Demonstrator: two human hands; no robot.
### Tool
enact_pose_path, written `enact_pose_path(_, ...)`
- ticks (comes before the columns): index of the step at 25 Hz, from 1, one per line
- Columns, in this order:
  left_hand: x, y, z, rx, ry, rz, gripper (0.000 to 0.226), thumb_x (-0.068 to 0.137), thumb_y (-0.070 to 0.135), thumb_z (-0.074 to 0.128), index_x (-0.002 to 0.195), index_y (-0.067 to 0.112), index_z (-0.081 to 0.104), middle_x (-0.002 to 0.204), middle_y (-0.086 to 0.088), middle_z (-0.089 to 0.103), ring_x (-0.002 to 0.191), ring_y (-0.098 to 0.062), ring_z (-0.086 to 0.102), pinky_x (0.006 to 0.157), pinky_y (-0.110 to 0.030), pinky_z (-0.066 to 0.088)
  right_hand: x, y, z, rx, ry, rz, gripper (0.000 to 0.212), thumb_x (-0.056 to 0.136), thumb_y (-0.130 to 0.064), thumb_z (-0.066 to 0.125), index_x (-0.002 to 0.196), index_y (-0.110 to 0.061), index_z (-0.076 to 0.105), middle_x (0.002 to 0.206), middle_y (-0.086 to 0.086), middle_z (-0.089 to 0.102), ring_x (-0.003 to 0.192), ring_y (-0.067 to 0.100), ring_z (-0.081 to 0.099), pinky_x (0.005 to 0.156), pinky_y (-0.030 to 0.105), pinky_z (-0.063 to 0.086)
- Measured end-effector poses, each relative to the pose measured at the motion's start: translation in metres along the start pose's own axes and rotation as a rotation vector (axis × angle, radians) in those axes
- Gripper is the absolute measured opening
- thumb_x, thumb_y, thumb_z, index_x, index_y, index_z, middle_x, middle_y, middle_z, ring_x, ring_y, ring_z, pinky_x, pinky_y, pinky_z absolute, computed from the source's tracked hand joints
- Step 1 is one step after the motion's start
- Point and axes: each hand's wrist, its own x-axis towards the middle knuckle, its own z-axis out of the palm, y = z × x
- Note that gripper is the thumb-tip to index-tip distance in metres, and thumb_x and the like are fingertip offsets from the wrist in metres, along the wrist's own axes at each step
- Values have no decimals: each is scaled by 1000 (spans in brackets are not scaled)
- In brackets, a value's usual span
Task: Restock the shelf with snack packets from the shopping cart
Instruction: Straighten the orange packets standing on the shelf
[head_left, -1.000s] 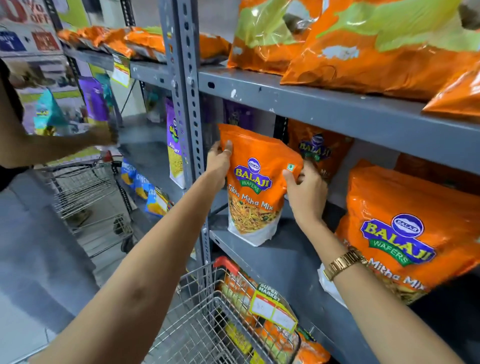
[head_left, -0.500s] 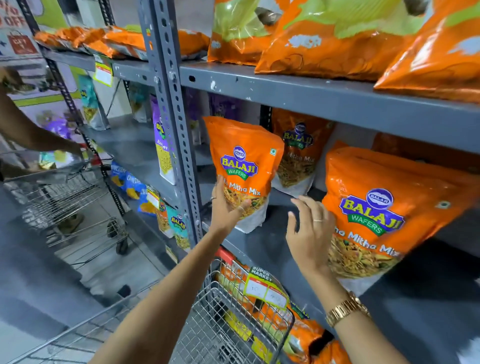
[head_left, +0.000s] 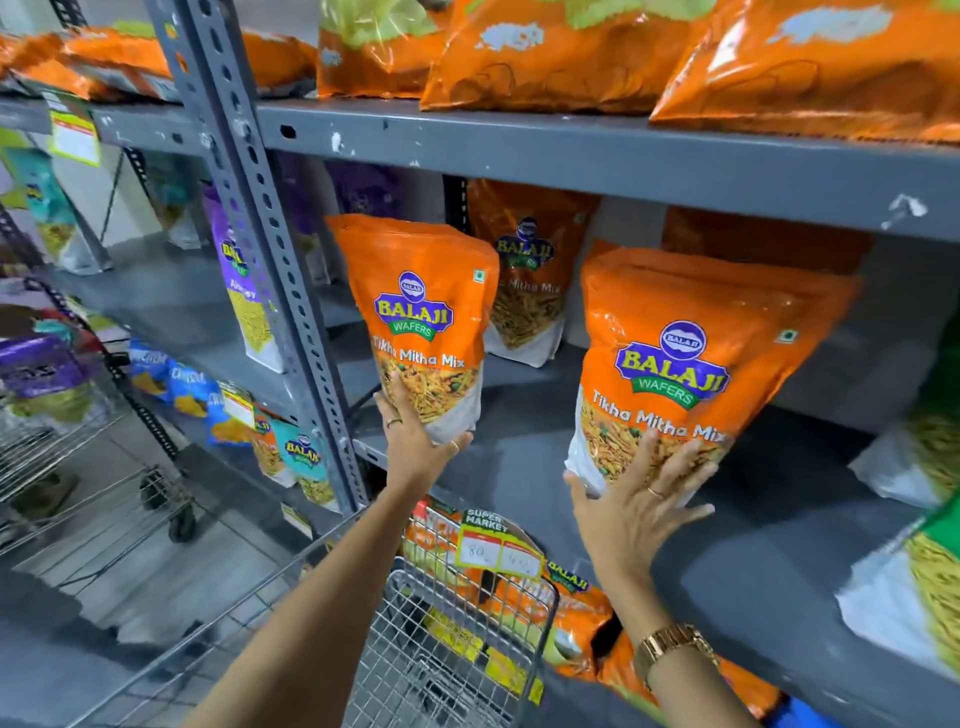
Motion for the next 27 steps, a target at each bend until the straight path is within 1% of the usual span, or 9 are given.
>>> enact_pose_path(2, 7, -1, 2, -47, 56, -52, 132, 55, 31, 86, 142, 22, -13, 152, -26, -2, 139, -40, 14, 110, -49, 26, 3, 1, 5, 55, 17, 19, 118, 58, -49, 80, 139, -19, 0, 146, 14, 2, 132, 53, 2, 84, 83, 21)
enact_pose_path(4, 12, -2, 4, -59, 109, -70, 133, 51, 32, 87, 142, 20, -9, 148, -23, 17, 133, -40, 28, 108, -47, 30, 5, 4, 10, 95, 61, 25, 116, 57, -45, 82, 138, -20, 2, 147, 9, -4, 134, 48, -1, 84, 83, 22)
enact_pose_path(7, 14, -6, 7, -38, 158, -41, 130, 48, 37, 87, 141, 25, -3, 139, -24, 31, 123, -40, 39, 102, -49, 37, 5, 8, 14, 105, 112, 20, 110, 61, -43, 81, 138, -21, 5, 146, 3, -10, 135, 43, 1, 90, 76, 29)
enact_pose_path(10, 11, -4, 10, -51, 158, -41, 128, 48, 35, 87, 140, 31, -2, 134, -24, 34, 121, -40, 39, 101, -49, 36, 3, 8, 14, 83, 123, 13, 104, 66, -45, 77, 137, -22, 5, 146, 3, -5, 134, 42, 4, 96, 67, 34)
enact_pose_path(15, -7, 9, 20, -69, 98, -5, 128, 50, 35, 86, 140, 30, -4, 135, -21, 31, 122, -36, 36, 103, -47, 35, -2, 8, 7, 109, 131, 51, 101, 64, -35, 81, 136, -18, 12, 145, 6, 8, 132, 41, 12, 98, 63, 34)
enact_pose_path(17, -14, 12, 24, -87, 73, 12, 129, 50, 33, 87, 140, 30, -5, 137, -19, 29, 124, -32, 33, 104, -45, 34, -6, 8, 5, 136, 137, 87, 100, 61, -32, 83, 135, -14, 18, 146, 14, 10, 131, 44, 19, 98, 60, 34)
enact_pose_path(20, -17, 14, 26, -108, 61, 15, 129, 50, 32, 87, 141, 29, -5, 140, -18, 27, 126, -30, 31, 105, -43, 32, -4, 9, 3, 250, 93, 251, 112, 54, -36, 86, 136, -18, 14, 149, 29, 8, 132, 49, 18, 102, 61, 28)
enact_pose_path(23, -17, 16, 25, -113, 57, 1, 130, 50, 31, 88, 141, 30, -5, 139, -17, 27, 126, -32, 32, 105, -44, 34, 6, 18, 2, 388, 13, 319, 126, 47, -41, 88, 139, -22, 3, 150, 29, 0, 136, 45, 10, 108, 58, 22)
enact_pose_path(27, -17, 17, 26, -106, 57, -9, 129, 50, 29, 88, 140, 31, -4, 139, -16, 27, 126, -32, 32, 104, -44, 34, 9, 19, 2, 417, 44, 298, 123, 47, -40, 89, 136, -25, 6, 142, 26, 21, 129, 39, 23, 103, 53, 32)
